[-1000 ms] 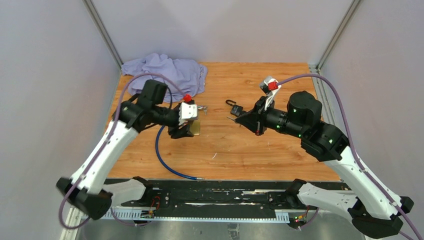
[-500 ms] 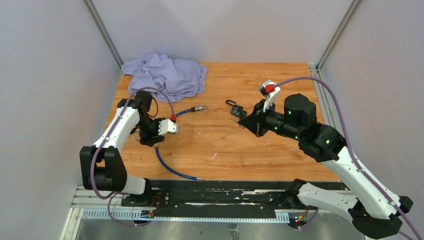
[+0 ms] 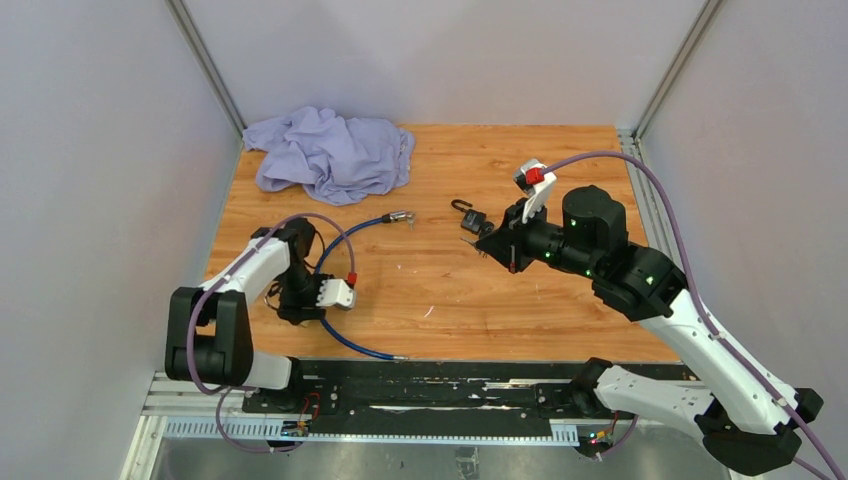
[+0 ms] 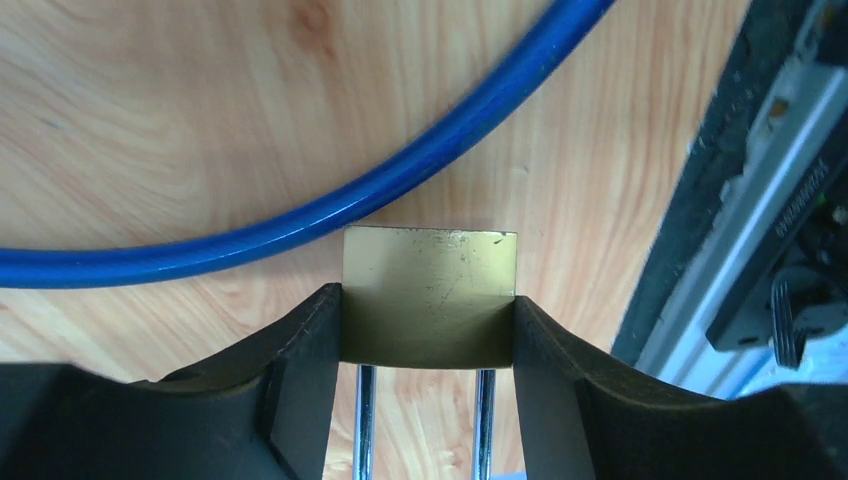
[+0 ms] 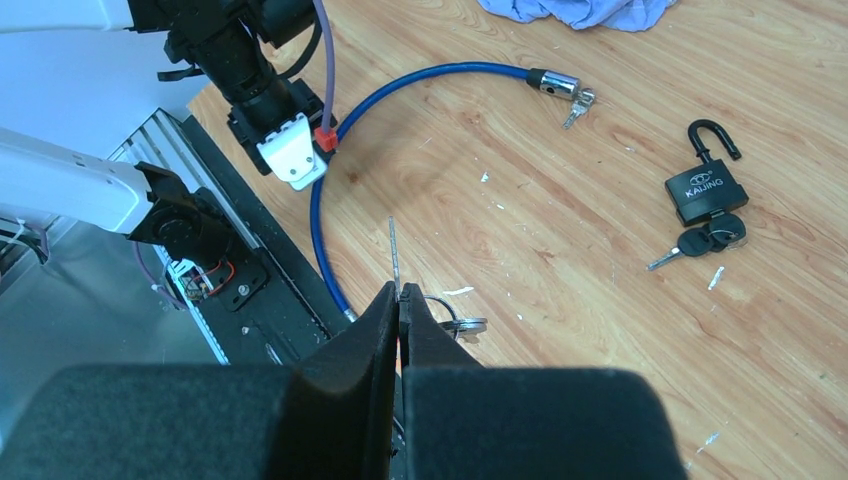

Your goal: Unlock with the key

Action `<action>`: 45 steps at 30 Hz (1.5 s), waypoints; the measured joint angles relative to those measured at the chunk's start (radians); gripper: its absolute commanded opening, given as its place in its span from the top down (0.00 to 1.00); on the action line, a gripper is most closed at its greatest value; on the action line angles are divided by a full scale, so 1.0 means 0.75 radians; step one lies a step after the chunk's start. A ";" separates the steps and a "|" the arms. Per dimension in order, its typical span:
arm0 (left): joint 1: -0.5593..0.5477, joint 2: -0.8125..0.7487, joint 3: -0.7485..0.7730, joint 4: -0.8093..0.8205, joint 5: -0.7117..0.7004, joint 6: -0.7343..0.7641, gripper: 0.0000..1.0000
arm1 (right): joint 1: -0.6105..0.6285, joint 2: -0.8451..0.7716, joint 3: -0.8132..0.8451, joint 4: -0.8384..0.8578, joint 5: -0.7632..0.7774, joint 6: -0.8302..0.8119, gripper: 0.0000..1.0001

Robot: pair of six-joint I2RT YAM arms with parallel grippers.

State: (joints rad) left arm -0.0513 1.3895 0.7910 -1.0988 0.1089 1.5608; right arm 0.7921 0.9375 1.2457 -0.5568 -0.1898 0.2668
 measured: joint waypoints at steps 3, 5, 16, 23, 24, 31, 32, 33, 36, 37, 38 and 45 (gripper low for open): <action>-0.092 0.002 -0.003 0.071 0.032 -0.098 1.00 | 0.000 0.001 0.000 -0.003 0.002 0.000 0.99; -0.177 0.007 -0.003 0.120 0.065 -0.185 1.00 | 0.000 0.001 0.001 -0.005 0.008 0.000 0.99; -0.551 0.251 0.218 0.277 0.244 -0.738 1.00 | -0.003 -0.021 0.001 -0.050 0.079 -0.001 1.00; -0.572 0.311 0.390 0.250 0.373 -0.935 1.00 | -0.016 -0.031 0.010 -0.080 0.100 -0.002 0.99; -0.572 0.306 0.397 0.243 0.380 -0.947 1.00 | -0.016 -0.031 0.011 -0.082 0.105 -0.002 0.99; -0.572 0.276 0.455 0.229 0.416 -1.067 0.97 | -0.017 -0.038 0.012 -0.094 0.119 -0.002 0.99; -0.572 0.290 0.468 0.252 0.414 -1.084 0.96 | -0.017 -0.040 0.012 -0.094 0.120 -0.002 0.99; -0.572 0.312 0.486 0.274 0.409 -1.101 0.94 | -0.017 -0.043 0.012 -0.095 0.121 -0.001 0.99; -0.572 0.428 0.547 0.398 0.382 -1.138 0.83 | -0.017 -0.055 0.012 -0.096 0.126 -0.001 0.99; -0.572 0.459 0.550 0.438 0.370 -1.142 0.81 | -0.017 -0.060 0.012 -0.097 0.130 0.001 0.99; -0.572 0.496 0.550 0.486 0.348 -1.144 0.79 | -0.017 -0.067 0.012 -0.098 0.136 0.003 0.99; -0.572 0.559 0.481 0.627 0.268 -1.113 0.02 | -0.017 -0.090 0.019 -0.115 0.153 0.007 0.99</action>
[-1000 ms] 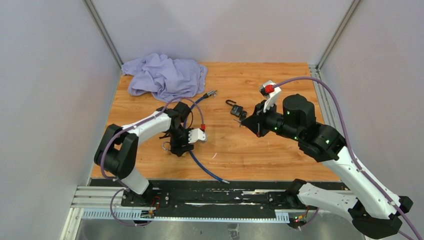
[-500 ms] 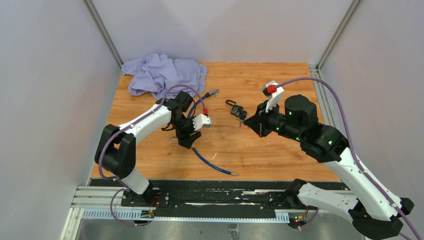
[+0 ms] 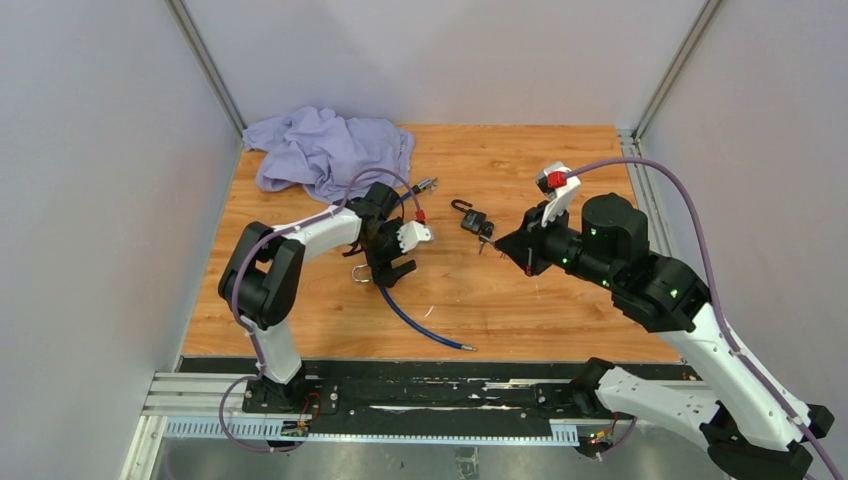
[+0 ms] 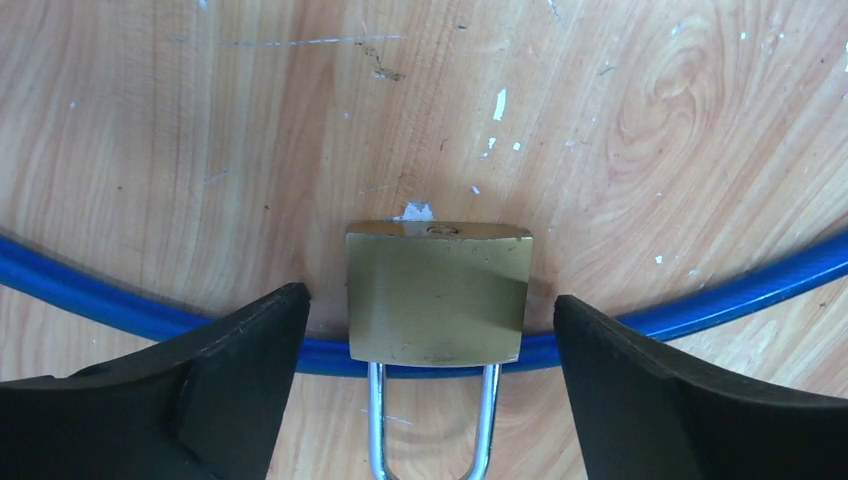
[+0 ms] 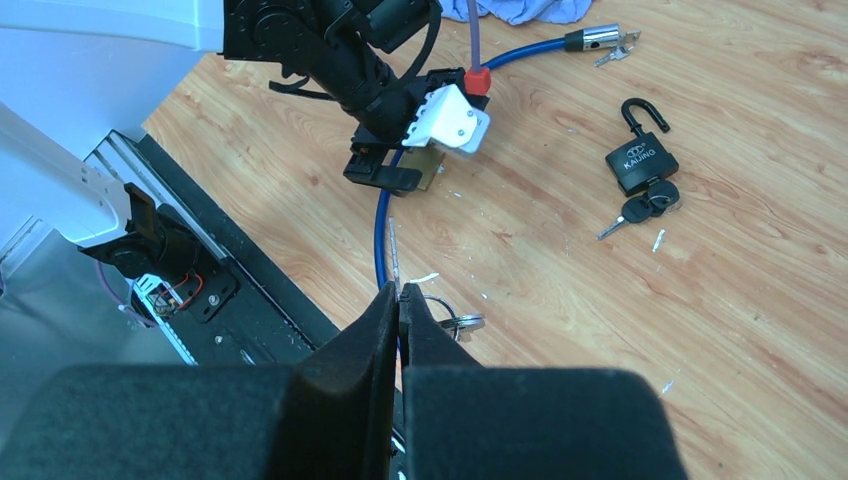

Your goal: Unlock with the key

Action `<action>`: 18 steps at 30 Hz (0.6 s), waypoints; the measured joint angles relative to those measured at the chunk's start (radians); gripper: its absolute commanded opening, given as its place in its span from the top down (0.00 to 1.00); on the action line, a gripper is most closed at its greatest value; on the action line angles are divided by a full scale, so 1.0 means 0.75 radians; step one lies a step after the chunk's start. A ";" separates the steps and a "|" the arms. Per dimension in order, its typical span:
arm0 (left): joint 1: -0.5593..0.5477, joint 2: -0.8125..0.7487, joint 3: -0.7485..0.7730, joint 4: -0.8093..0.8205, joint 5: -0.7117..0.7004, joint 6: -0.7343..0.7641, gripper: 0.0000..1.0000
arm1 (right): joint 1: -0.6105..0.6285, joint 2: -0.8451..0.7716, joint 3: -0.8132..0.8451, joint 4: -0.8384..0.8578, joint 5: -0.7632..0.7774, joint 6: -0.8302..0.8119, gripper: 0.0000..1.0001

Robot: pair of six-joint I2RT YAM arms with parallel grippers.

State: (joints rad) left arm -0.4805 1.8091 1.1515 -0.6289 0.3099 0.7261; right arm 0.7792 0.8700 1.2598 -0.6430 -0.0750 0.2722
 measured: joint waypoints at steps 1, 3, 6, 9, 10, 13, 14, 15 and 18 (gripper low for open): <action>-0.001 -0.007 -0.005 0.007 -0.006 0.003 0.02 | 0.000 0.001 0.005 -0.004 0.000 0.000 1.00; -0.001 -0.019 -0.018 0.009 -0.009 0.014 0.02 | 0.000 0.005 0.010 -0.009 0.001 0.000 0.99; 0.001 -0.045 -0.019 -0.020 -0.005 0.043 0.02 | 0.000 0.012 0.012 -0.015 0.001 -0.001 1.00; 0.001 -0.116 -0.005 -0.086 0.005 0.095 0.02 | -0.001 0.021 0.012 -0.021 0.001 -0.001 0.99; 0.001 -0.157 -0.002 -0.103 0.006 0.122 0.02 | -0.001 0.025 0.012 -0.021 0.002 -0.002 0.99; 0.001 -0.265 -0.015 -0.117 0.001 0.193 0.02 | -0.015 0.035 0.012 -0.023 0.001 -0.004 0.99; 0.001 -0.299 -0.034 -0.115 -0.006 0.217 0.02 | -0.020 0.036 0.012 -0.024 0.002 -0.006 0.99; 0.000 -0.316 -0.052 -0.112 -0.011 0.230 0.02 | -0.022 0.037 0.012 -0.024 0.003 -0.007 0.99; -0.005 -0.339 -0.160 -0.079 -0.063 0.267 0.02 | -0.028 0.037 0.012 -0.026 0.011 -0.010 1.00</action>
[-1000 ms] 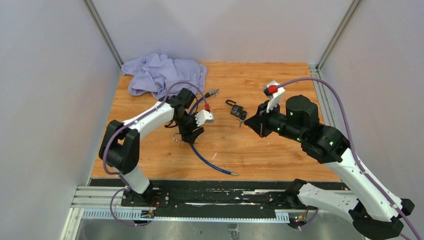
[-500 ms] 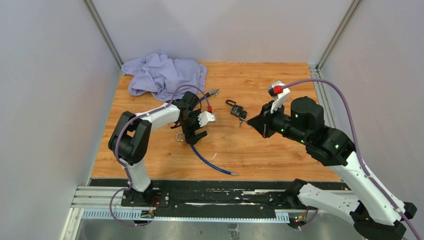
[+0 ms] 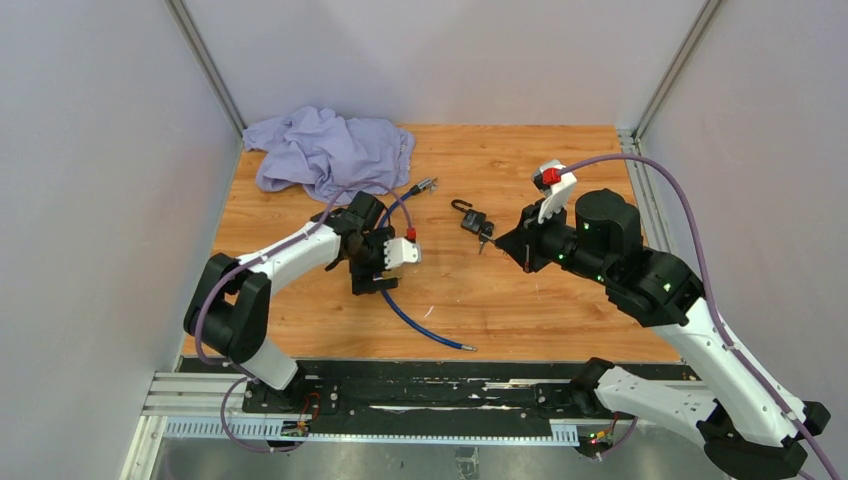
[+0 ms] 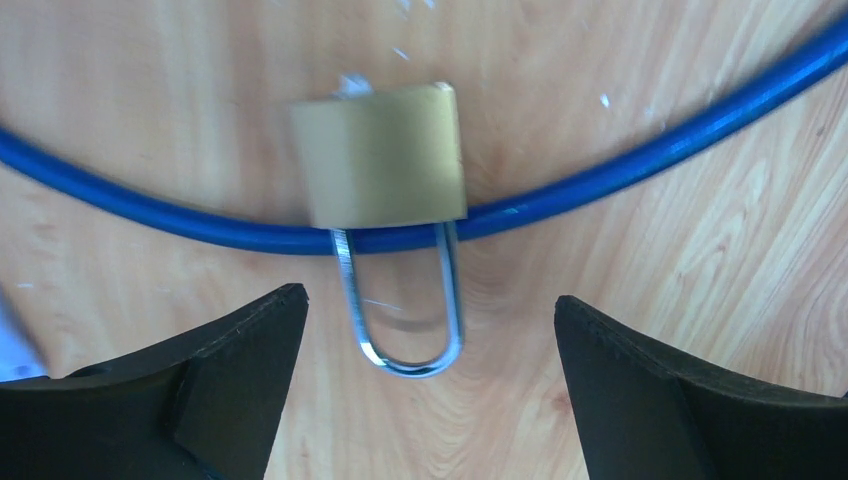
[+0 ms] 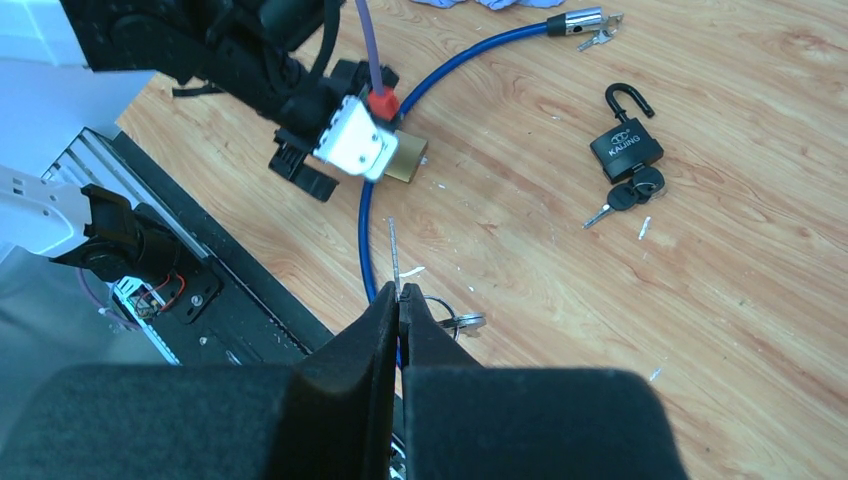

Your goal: Unlock with the key

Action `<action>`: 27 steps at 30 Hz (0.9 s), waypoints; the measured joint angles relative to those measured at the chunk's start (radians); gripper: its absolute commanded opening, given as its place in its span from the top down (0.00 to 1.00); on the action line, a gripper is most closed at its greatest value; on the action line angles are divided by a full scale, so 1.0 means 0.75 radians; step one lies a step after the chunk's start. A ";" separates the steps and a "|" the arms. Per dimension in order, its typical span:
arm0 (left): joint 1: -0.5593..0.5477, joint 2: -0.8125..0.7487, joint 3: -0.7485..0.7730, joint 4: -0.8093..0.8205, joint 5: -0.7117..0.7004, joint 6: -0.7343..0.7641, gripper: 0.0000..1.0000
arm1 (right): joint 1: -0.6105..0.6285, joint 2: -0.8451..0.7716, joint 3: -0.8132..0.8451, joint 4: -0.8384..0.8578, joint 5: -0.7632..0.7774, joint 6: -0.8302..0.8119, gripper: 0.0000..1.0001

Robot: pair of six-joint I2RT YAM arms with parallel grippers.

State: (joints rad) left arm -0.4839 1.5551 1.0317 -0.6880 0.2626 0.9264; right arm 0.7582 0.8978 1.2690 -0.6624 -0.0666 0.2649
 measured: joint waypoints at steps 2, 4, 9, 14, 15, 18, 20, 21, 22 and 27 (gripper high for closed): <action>-0.010 0.007 -0.080 0.027 -0.053 0.016 0.02 | -0.002 0.000 0.000 -0.001 0.003 0.000 0.99; -0.031 0.010 -0.145 0.062 -0.114 0.034 0.02 | -0.003 0.000 0.000 -0.001 0.010 -0.001 0.99; -0.075 0.010 -0.203 0.190 -0.241 0.032 0.02 | -0.004 0.000 0.000 -0.001 0.013 0.000 0.99; -0.108 -0.031 -0.258 0.311 -0.349 0.044 0.03 | -0.005 0.000 0.000 -0.001 0.013 0.000 0.99; -0.113 -0.033 -0.264 0.328 -0.362 0.047 0.07 | -0.006 0.000 0.000 -0.001 0.013 0.000 0.99; -0.128 -0.038 -0.284 0.378 -0.404 0.057 0.12 | -0.009 -0.001 0.000 0.000 0.013 0.000 0.99; -0.139 -0.044 -0.299 0.403 -0.426 0.066 0.14 | -0.009 0.000 0.000 0.001 0.012 0.001 0.99; -0.144 -0.048 -0.304 0.409 -0.435 0.069 0.17 | -0.009 -0.001 0.000 0.002 0.012 0.001 0.99; -0.149 -0.048 -0.307 0.415 -0.439 0.073 0.20 | -0.009 0.000 0.000 0.004 0.012 0.001 0.99; -0.160 -0.041 -0.313 0.417 -0.455 0.080 0.56 | -0.009 -0.001 0.000 0.008 0.012 0.001 0.99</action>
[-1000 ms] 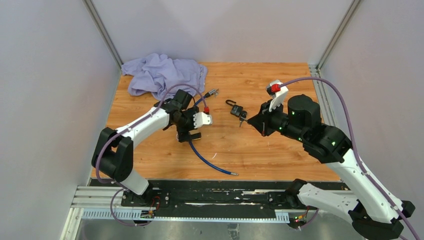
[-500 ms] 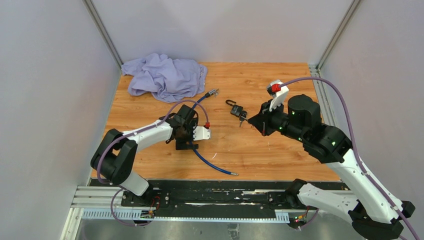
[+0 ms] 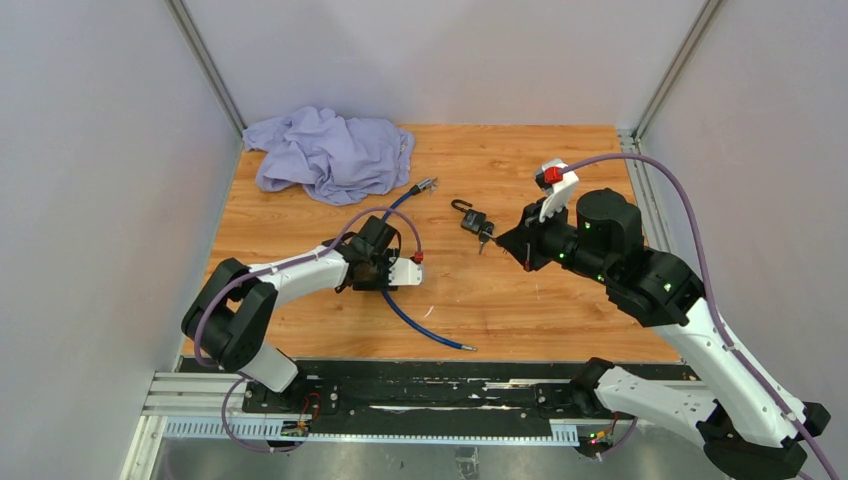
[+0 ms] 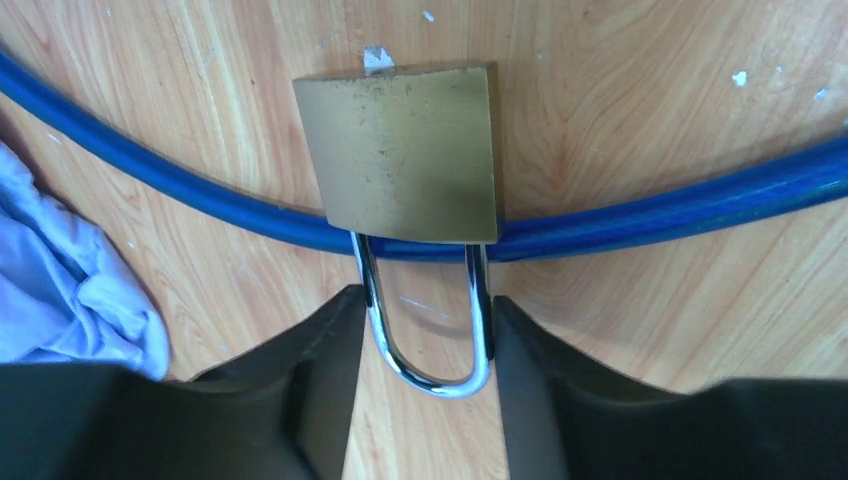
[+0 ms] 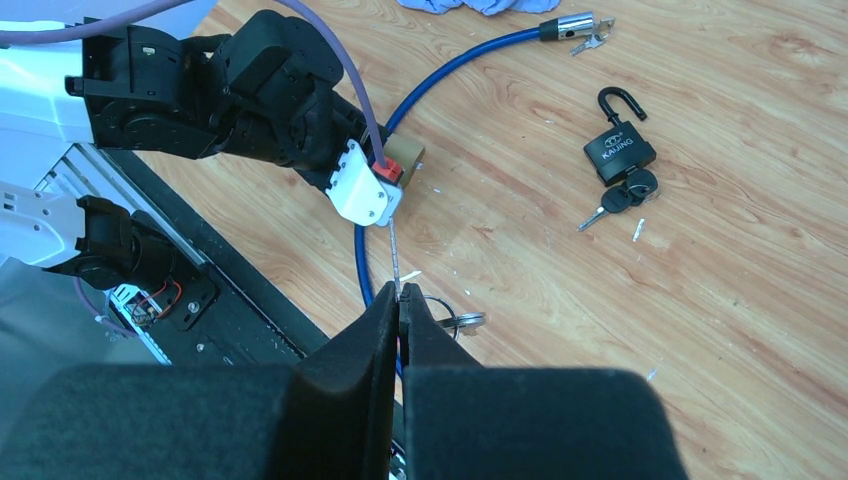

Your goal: Unlock with the key

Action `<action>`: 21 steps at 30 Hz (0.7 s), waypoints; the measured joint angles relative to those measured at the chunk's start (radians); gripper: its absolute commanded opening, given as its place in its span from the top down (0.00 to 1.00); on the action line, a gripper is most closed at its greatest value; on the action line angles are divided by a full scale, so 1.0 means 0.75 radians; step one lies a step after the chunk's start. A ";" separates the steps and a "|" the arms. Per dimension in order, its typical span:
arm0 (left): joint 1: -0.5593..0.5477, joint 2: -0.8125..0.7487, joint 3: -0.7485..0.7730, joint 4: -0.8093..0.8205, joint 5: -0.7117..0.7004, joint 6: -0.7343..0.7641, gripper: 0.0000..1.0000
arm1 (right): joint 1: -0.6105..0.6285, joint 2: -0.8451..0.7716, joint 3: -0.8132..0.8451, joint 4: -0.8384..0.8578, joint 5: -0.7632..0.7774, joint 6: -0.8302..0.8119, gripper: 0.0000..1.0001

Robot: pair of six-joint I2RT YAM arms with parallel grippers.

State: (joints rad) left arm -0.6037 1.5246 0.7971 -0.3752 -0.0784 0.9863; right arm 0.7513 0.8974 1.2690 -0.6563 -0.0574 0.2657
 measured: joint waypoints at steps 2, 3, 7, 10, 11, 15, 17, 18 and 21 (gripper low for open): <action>-0.003 0.006 0.000 -0.010 0.002 0.008 0.61 | 0.000 -0.002 0.000 0.000 0.000 0.000 0.99; -0.006 0.006 0.001 -0.016 -0.002 0.011 0.62 | 0.000 -0.004 0.000 0.000 0.001 0.000 0.99; -0.012 0.008 -0.004 -0.035 -0.001 0.013 0.70 | 0.000 -0.011 0.000 0.000 0.001 0.000 0.99; -0.014 0.007 -0.004 -0.049 -0.003 0.016 0.75 | 0.000 -0.015 0.000 0.001 0.001 0.000 0.99; -0.015 0.006 -0.004 -0.058 -0.003 0.014 0.80 | 0.000 -0.015 0.000 0.001 0.001 0.000 0.99; -0.017 -0.001 0.024 -0.114 -0.002 -0.002 0.97 | -0.002 -0.016 0.000 0.000 0.001 0.001 0.99; -0.018 -0.017 0.048 -0.151 0.007 -0.012 1.00 | -0.003 -0.020 0.000 0.001 0.002 0.001 0.99; -0.019 -0.025 0.060 -0.170 0.011 -0.015 1.00 | -0.003 -0.023 0.000 0.000 0.002 0.001 0.99; -0.019 -0.052 0.095 -0.226 0.032 -0.031 1.00 | -0.003 -0.033 0.000 0.001 0.003 0.001 0.99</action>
State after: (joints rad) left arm -0.6182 1.4857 0.8684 -0.5449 -0.0547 0.9634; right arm 0.7494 0.8726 1.2690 -0.6559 -0.0551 0.2661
